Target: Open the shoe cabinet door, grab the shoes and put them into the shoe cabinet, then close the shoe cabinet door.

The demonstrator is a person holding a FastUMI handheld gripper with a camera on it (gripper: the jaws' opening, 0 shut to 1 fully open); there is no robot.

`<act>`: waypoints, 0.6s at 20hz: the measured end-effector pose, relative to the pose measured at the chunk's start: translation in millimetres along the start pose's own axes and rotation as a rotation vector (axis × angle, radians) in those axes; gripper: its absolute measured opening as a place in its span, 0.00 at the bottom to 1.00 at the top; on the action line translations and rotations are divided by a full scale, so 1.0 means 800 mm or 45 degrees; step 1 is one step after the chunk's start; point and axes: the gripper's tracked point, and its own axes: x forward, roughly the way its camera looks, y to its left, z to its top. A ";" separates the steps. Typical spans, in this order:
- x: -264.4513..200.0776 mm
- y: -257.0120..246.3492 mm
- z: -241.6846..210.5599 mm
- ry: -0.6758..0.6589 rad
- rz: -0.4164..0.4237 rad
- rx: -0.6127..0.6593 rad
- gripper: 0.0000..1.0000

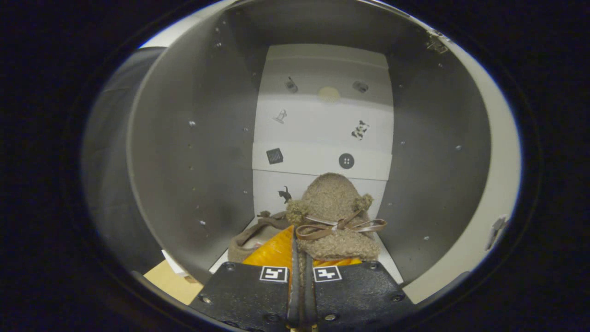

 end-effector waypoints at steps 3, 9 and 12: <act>0.046 -0.002 -0.015 0.049 -0.011 -0.003 0.08; 0.115 -0.035 -0.035 0.125 -0.097 0.058 0.07; 0.130 -0.044 -0.047 0.166 -0.131 0.071 0.08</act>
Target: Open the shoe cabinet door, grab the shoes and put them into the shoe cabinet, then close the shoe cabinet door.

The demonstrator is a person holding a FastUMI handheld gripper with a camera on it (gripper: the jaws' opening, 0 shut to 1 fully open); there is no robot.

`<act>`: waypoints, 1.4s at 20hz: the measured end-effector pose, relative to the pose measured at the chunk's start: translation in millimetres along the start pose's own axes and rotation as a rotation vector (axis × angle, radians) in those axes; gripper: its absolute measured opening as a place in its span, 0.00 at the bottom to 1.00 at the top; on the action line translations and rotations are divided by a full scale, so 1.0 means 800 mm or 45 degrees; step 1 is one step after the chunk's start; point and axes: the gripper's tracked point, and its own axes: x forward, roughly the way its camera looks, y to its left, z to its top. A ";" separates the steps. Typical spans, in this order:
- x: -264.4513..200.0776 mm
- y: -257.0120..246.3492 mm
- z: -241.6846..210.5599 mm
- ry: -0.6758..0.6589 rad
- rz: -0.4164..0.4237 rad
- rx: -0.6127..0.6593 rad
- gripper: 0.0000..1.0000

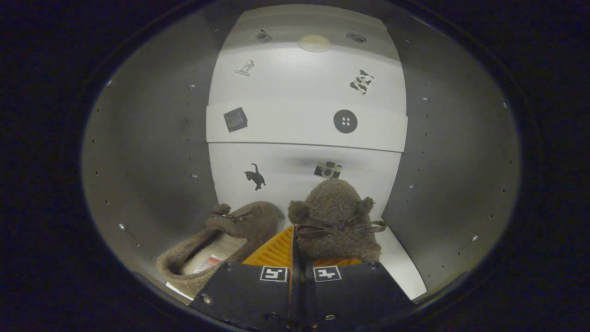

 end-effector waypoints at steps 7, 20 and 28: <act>0.021 0.006 -0.027 0.163 -0.031 -0.018 0.20; -0.053 0.006 -0.013 0.083 0.000 0.083 0.65; -0.207 0.019 0.011 -0.052 0.068 0.057 0.90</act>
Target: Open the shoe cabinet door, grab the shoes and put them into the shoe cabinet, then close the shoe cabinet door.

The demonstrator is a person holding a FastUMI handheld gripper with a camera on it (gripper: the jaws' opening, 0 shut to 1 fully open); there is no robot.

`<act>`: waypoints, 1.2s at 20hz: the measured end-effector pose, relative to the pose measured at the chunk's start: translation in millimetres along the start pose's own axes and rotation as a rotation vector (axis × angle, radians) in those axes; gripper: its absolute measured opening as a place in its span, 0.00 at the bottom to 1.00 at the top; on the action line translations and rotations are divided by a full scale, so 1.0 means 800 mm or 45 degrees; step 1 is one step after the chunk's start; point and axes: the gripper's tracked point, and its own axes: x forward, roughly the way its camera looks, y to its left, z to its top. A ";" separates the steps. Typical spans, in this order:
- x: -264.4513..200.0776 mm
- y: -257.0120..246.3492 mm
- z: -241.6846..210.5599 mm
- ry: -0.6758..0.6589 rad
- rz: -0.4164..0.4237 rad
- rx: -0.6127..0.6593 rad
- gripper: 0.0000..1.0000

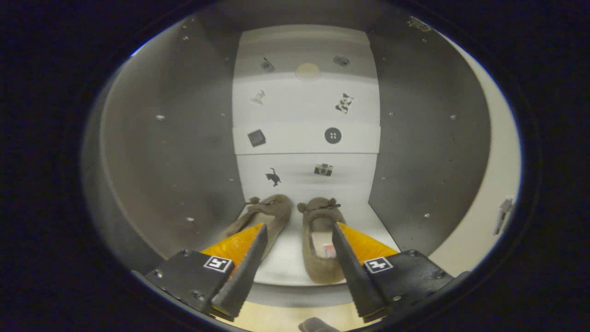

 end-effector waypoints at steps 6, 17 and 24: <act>-0.168 0.003 -0.001 -0.112 -0.010 -0.020 0.98; -0.471 -0.033 -0.046 -0.255 -0.016 -0.050 0.98; -0.580 -0.117 -0.059 -0.292 -0.055 -0.068 0.98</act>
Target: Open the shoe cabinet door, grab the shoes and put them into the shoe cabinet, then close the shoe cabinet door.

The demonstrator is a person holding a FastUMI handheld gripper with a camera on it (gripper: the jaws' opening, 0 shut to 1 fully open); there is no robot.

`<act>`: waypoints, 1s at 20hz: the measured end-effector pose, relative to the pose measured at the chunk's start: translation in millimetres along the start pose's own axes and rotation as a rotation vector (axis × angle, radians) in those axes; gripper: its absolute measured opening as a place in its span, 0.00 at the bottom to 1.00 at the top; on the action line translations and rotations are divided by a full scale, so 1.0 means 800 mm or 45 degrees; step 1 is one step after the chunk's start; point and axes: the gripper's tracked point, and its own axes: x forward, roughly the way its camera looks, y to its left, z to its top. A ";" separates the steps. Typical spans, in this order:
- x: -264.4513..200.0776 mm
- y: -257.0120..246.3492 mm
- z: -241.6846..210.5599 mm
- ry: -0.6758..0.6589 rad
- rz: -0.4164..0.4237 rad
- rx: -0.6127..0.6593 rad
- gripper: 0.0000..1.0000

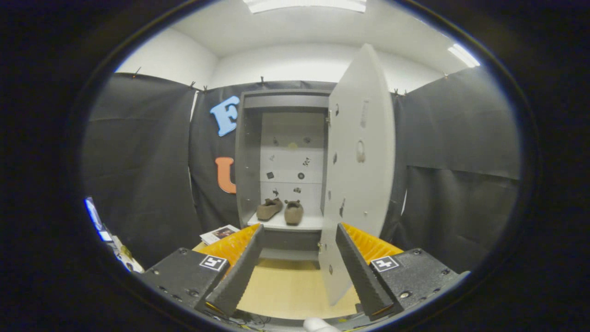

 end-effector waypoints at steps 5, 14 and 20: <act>-0.007 -0.096 -0.011 0.009 -0.143 -0.018 0.98; 0.071 -0.226 -0.022 0.063 -0.172 0.032 0.99; 0.125 -0.229 -0.038 0.110 -0.032 0.029 0.99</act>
